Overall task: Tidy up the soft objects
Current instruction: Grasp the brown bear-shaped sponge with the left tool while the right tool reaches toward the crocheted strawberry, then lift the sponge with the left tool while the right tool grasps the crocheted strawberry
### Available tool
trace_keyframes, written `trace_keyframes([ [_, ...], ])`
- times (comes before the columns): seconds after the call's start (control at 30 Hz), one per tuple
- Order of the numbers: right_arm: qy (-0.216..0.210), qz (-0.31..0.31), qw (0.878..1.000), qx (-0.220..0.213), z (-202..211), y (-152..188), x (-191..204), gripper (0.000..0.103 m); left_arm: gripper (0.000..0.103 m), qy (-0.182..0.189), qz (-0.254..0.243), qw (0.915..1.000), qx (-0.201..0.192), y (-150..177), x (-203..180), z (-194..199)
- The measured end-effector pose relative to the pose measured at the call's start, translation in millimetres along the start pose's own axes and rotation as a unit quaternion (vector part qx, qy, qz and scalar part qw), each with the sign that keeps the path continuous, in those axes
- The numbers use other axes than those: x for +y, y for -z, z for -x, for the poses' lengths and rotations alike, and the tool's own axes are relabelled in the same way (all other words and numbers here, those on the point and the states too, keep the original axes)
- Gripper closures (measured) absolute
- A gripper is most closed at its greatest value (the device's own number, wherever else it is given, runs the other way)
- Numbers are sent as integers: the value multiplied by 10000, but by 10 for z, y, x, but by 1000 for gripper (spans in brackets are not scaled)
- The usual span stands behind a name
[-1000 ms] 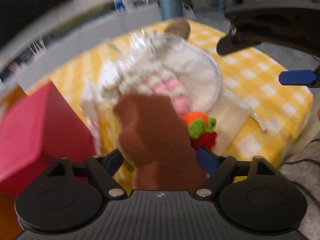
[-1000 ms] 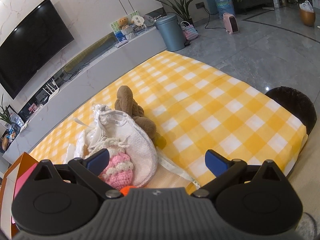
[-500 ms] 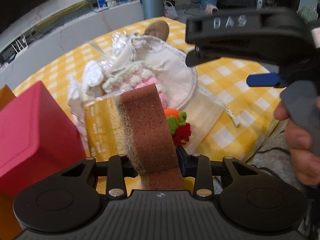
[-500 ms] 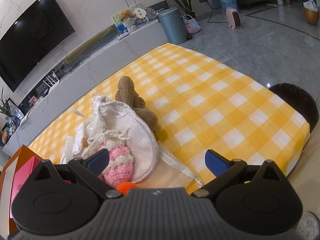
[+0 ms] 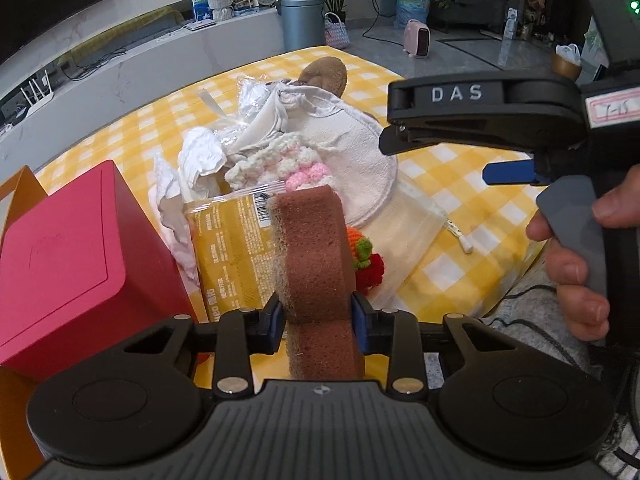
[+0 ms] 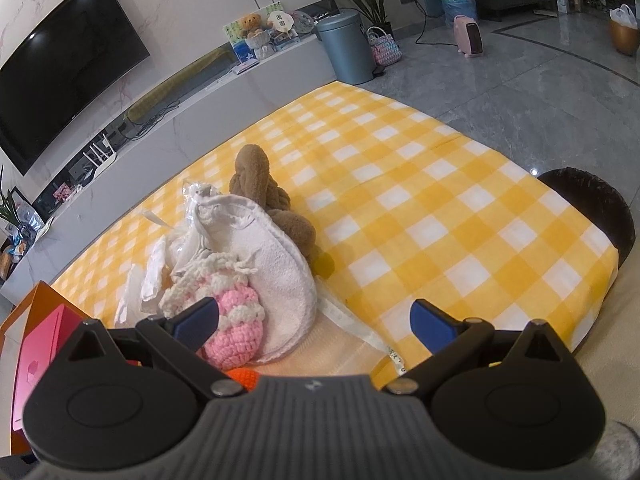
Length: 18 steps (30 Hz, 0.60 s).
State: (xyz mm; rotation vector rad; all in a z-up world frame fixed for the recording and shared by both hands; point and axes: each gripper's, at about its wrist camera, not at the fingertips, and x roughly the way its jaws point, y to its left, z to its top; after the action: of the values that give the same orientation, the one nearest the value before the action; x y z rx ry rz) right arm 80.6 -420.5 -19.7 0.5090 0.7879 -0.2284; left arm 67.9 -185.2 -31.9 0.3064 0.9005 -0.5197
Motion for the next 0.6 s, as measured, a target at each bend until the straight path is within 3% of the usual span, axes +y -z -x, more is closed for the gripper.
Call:
trace_keyframes([
  [0.27, -50, 27, 10000, 73, -15, 0, 7, 3, 65, 193, 525, 9974, -451, -2, 273, 479],
  [0.4, -623, 902, 9934, 347, -19, 84, 236, 4, 65, 133, 935, 9925, -781, 42, 521, 773],
  [0.47, -717, 1303, 9871, 596, -71, 170, 383, 14, 65, 92, 994, 9908, -918, 82, 611, 884],
  [0.6, -289, 1875, 9770, 973, -227, 291, 567, 42, 65, 23, 1183, 9870, -1089, 152, 750, 1009],
])
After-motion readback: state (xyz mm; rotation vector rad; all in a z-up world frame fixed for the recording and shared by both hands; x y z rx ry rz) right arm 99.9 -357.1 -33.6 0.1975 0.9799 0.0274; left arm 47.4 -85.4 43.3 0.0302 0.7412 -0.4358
